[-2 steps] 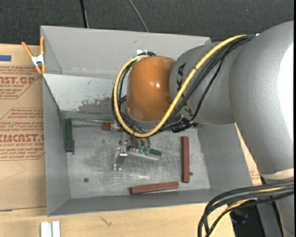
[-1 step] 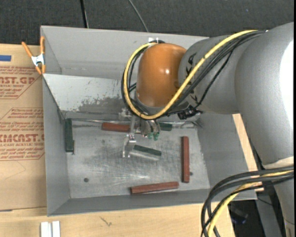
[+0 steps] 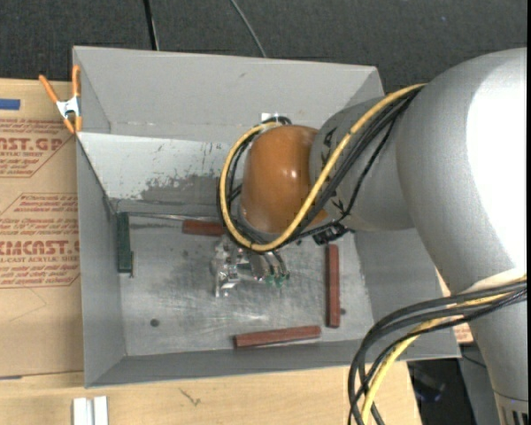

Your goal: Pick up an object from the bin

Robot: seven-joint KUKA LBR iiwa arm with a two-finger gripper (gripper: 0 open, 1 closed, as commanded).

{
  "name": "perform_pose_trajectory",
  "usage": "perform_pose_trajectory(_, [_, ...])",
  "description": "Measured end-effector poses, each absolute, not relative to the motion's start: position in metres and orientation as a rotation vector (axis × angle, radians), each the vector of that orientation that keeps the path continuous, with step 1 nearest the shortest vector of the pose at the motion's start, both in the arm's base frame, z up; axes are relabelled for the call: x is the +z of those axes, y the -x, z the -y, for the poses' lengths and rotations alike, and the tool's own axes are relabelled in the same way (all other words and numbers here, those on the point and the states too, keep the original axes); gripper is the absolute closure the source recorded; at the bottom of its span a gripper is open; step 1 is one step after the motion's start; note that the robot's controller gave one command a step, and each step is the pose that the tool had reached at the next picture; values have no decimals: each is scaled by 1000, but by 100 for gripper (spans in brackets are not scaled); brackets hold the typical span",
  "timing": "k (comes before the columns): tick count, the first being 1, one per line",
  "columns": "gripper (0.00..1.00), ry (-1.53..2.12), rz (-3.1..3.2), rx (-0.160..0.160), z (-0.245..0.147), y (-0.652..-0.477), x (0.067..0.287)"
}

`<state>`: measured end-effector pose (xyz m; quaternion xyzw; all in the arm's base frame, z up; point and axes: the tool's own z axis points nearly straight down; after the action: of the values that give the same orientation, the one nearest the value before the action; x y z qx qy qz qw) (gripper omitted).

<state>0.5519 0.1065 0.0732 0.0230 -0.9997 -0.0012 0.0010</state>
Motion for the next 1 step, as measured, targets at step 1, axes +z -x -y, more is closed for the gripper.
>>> perform_pose_trajectory(1, [100, -72, 3139, -4, -106, -552, 73])
